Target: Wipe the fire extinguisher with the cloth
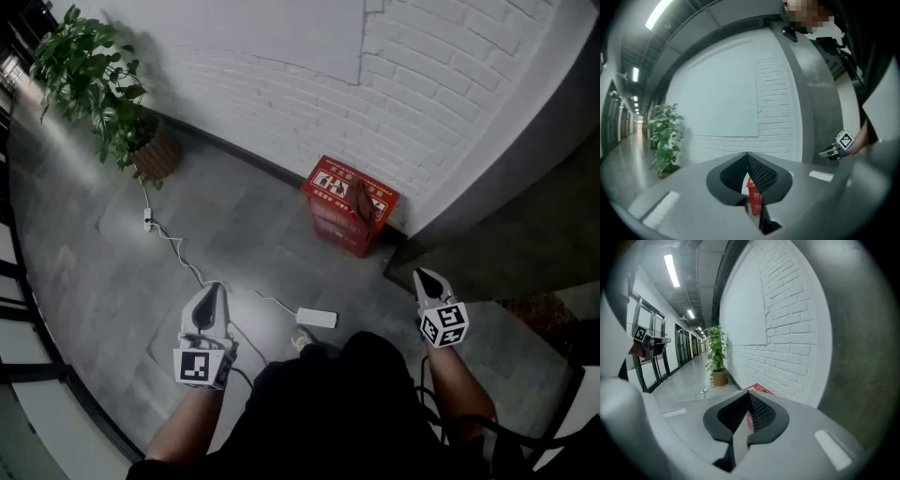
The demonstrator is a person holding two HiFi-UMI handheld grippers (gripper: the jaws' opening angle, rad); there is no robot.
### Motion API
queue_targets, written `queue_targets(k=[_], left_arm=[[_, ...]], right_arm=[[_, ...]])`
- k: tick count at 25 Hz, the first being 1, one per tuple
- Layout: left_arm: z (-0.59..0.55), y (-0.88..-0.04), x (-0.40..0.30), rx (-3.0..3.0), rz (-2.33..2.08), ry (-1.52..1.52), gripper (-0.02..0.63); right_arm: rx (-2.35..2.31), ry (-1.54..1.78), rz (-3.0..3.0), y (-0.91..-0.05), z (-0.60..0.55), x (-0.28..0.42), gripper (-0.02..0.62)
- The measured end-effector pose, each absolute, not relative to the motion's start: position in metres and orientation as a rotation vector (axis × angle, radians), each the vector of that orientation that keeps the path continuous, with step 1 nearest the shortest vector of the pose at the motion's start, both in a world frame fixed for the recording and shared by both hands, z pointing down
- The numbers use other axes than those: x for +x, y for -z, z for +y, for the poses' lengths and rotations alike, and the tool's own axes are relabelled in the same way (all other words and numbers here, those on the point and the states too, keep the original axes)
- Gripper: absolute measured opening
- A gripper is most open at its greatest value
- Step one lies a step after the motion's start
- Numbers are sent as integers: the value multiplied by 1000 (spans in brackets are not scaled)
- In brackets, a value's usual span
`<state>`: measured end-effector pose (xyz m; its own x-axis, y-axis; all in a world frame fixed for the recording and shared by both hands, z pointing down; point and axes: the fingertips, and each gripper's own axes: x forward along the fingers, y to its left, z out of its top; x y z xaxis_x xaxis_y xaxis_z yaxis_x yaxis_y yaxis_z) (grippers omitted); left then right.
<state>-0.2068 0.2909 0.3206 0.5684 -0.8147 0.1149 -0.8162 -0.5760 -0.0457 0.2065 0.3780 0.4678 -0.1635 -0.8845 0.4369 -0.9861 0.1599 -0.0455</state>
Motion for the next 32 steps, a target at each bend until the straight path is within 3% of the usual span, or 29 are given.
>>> queue_targets(k=[6,17,20,26,29,32], left_arm=[[231,-315,-174,2813,-1333,-116,0],[75,-287,-198,2746,-1632,-342,0],[41,-273,-210,2674,-1741,-342,0],[39,-273,-233,2610,-1770,-510,0],[36,-282,-241,2550,-1811,-574,0],[41,-293,-244,2490,-1816,-616,0]], right_arm=[[1675,-406,-2170,-469,315,171,3],[1622,-693,-2046,-582,160,227,7],[1533,-801,-2001,-620,118,227,84],[1371,-865,-1888,-681,74,219,106],[1300,-977,-1787,-720,68,218,224],[1220,-972,-1685,-744,73,220,227]])
